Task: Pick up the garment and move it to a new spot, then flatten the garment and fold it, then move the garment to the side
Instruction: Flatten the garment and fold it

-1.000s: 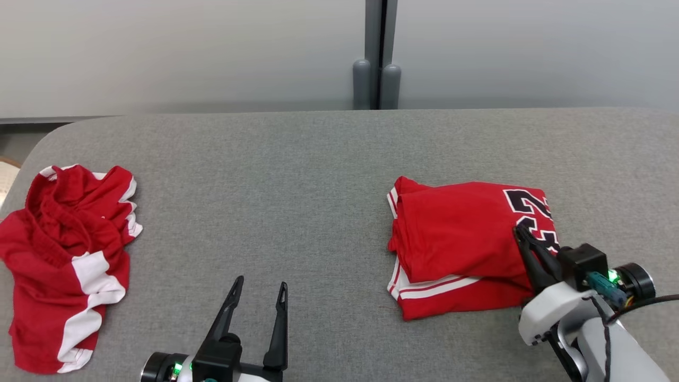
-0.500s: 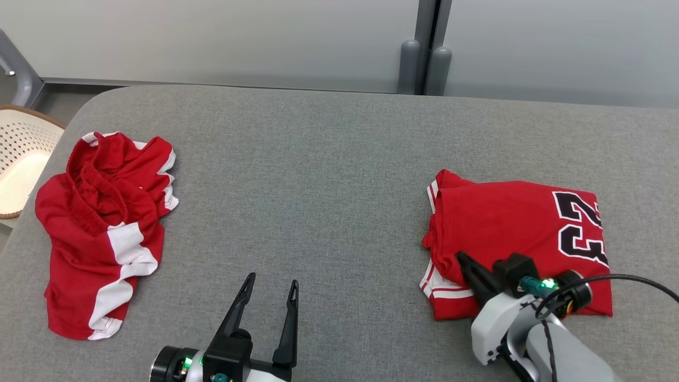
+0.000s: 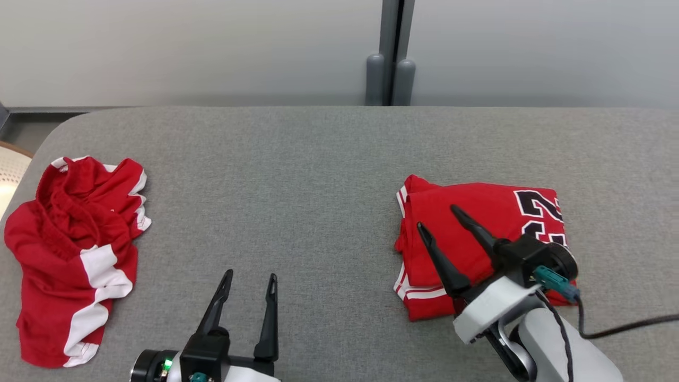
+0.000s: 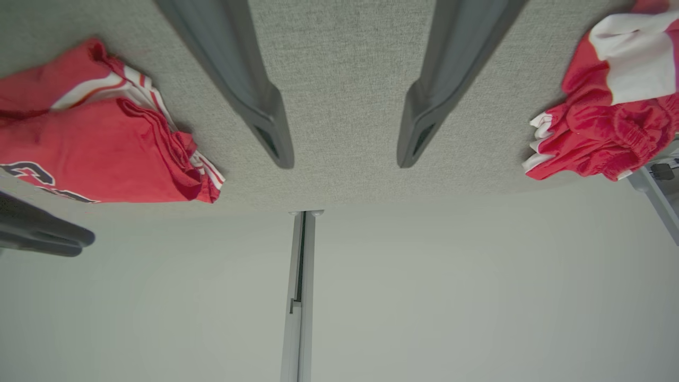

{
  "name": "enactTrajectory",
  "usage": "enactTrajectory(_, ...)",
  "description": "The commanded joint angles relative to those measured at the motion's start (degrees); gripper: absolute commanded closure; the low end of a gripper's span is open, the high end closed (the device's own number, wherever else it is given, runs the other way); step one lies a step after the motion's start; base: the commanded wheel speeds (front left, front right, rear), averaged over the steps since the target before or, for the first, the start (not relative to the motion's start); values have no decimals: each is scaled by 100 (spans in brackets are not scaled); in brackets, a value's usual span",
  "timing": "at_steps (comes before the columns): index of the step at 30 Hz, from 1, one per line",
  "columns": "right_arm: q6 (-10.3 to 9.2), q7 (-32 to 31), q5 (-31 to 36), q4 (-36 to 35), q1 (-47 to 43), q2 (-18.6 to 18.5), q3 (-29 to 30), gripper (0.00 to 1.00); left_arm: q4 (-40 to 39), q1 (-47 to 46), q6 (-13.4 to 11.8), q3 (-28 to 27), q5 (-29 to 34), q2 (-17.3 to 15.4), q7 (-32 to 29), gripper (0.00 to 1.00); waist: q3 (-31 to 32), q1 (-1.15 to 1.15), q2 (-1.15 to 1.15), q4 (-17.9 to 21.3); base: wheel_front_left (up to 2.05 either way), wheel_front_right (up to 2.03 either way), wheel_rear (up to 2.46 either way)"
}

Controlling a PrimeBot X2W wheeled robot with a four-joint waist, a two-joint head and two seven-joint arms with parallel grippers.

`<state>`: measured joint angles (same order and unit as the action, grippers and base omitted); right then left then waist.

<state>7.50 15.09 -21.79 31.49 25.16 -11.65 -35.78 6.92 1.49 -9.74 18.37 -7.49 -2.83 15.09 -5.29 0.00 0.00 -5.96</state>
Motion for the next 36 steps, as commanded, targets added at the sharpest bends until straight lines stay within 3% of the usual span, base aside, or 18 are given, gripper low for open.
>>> enactTrajectory(1,-2,8,117,-166,-188,-9,153,0,-14,81,-54,-80,1,-22,8,0,138,0,0,152,0,0,0)
enactTrajectory(5,-3,7,456,-694,-675,34,918,0,-175,165,-136,-418,-51,-19,8,0,340,0,0,378,0,0,0)
enactTrajectory(12,-2,7,1022,-1485,-1569,243,2035,0,-408,456,-41,-976,-80,-18,5,0,598,0,0,824,0,0,0)
enactTrajectory(19,-2,7,1308,-1744,-2214,320,2416,0,-580,882,213,-1368,-51,-21,5,0,777,0,0,1117,0,0,0)
enactTrajectory(36,-2,7,1322,-1769,-2550,505,2583,0,-775,1193,273,-1351,166,-17,5,0,837,0,0,1051,0,0,0)
